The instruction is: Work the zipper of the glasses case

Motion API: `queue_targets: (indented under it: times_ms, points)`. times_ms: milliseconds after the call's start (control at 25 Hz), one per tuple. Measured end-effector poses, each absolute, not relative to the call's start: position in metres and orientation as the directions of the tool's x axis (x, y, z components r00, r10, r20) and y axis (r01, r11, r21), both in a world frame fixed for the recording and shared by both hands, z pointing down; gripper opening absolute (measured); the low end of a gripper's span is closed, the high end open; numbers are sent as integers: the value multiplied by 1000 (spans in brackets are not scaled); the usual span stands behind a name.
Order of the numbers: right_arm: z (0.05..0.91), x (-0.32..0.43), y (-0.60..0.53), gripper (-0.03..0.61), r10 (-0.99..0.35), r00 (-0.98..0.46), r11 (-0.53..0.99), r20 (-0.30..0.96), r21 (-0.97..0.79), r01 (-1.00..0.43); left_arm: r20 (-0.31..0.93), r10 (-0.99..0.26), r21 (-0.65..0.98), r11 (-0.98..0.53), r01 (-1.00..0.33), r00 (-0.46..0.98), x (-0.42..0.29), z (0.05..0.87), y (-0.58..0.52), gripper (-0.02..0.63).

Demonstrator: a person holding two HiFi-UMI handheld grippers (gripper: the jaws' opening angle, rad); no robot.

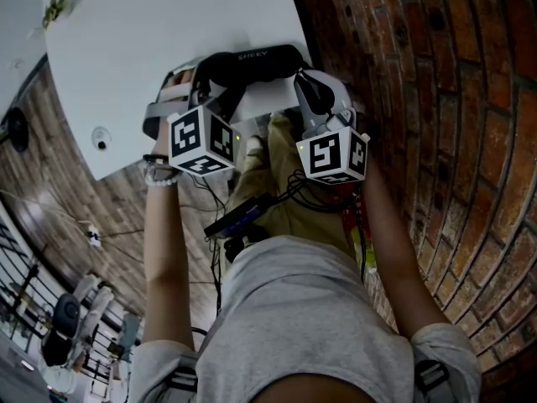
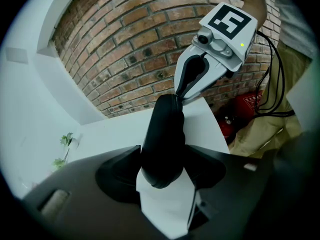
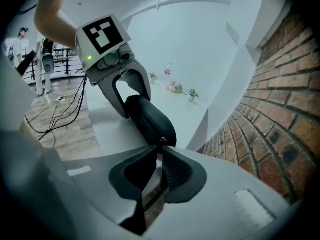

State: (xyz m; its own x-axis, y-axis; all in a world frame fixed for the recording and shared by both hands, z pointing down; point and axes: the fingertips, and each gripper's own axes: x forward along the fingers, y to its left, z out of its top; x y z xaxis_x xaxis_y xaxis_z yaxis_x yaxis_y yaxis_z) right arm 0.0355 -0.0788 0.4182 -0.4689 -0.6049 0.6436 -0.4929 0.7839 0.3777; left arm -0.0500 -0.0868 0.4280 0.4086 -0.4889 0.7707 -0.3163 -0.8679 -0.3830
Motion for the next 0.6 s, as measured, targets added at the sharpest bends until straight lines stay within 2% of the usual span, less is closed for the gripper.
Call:
queue_targets:
  times_ms: [280, 600]
  points:
    - [420, 33, -79, 38, -617, -455, 778, 642, 415, -471, 772, -488, -384, -868, -314, 407, -51, 428, -87, 281]
    - [419, 32, -79, 46, -593, -494, 793, 636, 358, -492, 773, -488, -386, -869, -311, 404, -51, 428, -87, 281]
